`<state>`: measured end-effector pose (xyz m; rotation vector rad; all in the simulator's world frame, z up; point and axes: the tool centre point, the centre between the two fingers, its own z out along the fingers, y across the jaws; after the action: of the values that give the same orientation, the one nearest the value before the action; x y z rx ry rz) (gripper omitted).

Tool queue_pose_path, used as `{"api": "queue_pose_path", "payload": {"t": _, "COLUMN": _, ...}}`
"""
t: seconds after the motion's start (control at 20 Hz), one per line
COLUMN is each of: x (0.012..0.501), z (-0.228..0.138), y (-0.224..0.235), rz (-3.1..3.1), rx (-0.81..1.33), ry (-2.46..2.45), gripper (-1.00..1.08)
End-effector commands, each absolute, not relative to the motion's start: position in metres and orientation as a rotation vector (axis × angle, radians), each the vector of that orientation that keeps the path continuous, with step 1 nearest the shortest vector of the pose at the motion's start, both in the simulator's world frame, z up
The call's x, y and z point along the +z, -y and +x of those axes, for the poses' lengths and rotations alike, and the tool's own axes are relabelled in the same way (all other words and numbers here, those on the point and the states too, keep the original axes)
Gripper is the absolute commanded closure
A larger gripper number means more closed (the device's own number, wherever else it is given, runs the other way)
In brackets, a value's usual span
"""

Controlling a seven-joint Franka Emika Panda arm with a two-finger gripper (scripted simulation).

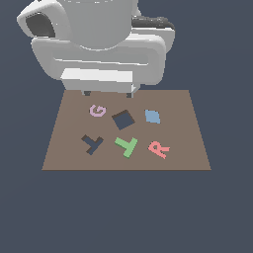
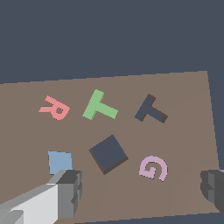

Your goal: Insert a designated object into the corresponding slot on a board.

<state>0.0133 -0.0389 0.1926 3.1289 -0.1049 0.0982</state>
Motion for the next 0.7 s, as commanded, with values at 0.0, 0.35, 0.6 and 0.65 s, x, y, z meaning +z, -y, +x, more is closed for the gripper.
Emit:
{"api": "queue_pose_path", "payload": {"t": 0.0, "x": 0.193, "z": 0.013, "y": 0.039, "rz": 3.129, "rx": 0.098, "ry": 0.105, "gripper": -0.92}}
{"api": "queue_pose_path", "payload": {"t": 0.35, "x": 0.183, "z": 0.017, "y": 0.036, "rz": 3.128, "rx": 0.092, "ry": 0.149, "gripper": -0.92}}
{"api": "queue_pose_path", "payload": {"t": 0.6, "x": 0.164, "z": 0.025, "y": 0.03, "rz": 3.123, "rx": 0.079, "ry": 0.236, "gripper": -0.92}}
{"api": "queue_pose_path", "payload": {"t": 0.65, "x": 0.159, "z": 0.027, "y": 0.029, "rz": 3.121, "rx": 0.076, "ry": 0.259, "gripper": -0.92}}
